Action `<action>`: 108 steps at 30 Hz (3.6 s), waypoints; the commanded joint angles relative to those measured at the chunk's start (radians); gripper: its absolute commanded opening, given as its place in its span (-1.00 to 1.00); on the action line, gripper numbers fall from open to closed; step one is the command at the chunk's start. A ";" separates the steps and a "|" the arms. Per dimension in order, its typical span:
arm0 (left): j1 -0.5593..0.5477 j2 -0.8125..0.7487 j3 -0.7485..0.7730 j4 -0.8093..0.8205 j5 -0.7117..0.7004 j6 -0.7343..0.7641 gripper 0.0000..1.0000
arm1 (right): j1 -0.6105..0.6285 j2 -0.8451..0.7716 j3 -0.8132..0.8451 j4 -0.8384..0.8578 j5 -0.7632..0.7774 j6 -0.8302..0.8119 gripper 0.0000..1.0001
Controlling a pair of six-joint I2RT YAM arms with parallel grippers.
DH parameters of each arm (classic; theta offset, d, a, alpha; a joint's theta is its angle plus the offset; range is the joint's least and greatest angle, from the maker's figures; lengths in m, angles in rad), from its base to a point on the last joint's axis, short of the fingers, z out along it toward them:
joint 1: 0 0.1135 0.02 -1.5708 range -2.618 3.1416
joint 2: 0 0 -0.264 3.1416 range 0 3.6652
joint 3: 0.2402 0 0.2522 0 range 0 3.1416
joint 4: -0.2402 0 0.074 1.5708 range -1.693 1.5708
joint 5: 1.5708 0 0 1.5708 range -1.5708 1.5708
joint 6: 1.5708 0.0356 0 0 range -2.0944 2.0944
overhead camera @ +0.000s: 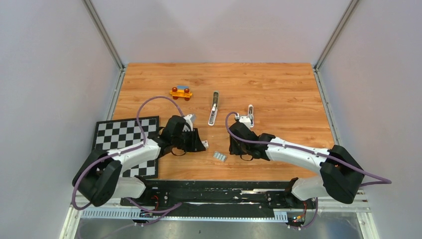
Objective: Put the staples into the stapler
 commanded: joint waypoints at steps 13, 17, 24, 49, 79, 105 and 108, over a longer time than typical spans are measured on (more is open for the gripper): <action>-0.176 0.183 0.048 0.221 0.063 -0.021 -0.37 | -0.008 -0.050 -0.092 0.061 -0.050 0.140 -0.37; -0.177 0.239 0.071 0.238 0.072 -0.001 -0.35 | -0.007 -0.058 -0.126 0.126 -0.071 0.198 -0.38; -0.182 0.298 0.106 0.232 0.064 0.019 -0.30 | -0.008 -0.052 -0.143 0.141 -0.055 0.218 -0.36; -0.253 0.327 0.145 0.144 -0.026 0.047 -0.29 | -0.008 -0.088 -0.172 0.129 -0.028 0.211 -0.37; -0.279 0.253 0.165 0.088 -0.094 0.025 -0.39 | -0.008 -0.105 -0.188 0.161 -0.058 0.207 -0.36; -0.285 0.316 0.165 0.126 -0.093 0.016 -0.34 | -0.002 0.011 -0.218 0.291 -0.164 0.304 -0.46; -0.287 0.313 0.163 0.126 -0.096 0.012 -0.34 | 0.005 0.012 -0.210 0.267 -0.157 0.307 -0.47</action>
